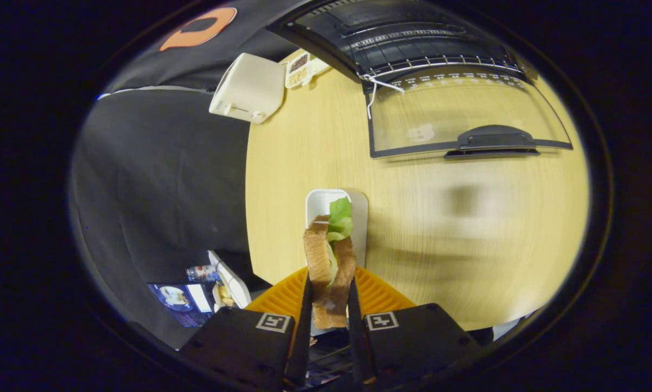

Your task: Open the toaster oven, put the food inside, and close the toaster oven door.

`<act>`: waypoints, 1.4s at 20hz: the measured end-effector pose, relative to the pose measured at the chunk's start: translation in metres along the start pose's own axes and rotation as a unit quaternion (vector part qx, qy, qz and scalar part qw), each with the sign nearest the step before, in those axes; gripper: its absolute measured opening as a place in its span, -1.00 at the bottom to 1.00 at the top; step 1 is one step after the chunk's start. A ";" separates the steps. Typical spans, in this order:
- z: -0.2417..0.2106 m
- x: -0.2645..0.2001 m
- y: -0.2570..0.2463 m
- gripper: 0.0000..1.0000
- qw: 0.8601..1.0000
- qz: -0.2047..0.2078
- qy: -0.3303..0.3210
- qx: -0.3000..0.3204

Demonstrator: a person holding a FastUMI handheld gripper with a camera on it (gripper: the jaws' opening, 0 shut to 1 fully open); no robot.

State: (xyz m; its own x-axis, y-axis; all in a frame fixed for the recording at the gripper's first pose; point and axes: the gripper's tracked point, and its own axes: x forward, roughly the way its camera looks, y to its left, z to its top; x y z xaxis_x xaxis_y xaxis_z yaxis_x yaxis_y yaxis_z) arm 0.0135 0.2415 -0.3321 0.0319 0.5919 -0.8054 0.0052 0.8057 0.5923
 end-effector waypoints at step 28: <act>0.162 -0.155 -0.061 -0.36 0.867 0.209 -0.395 0.220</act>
State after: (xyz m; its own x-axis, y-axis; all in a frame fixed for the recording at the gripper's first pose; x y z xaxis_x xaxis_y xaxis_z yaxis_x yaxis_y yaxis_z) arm 0.1698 0.0969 -0.2399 0.7962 0.4896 -0.3555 0.2047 0.3348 0.9198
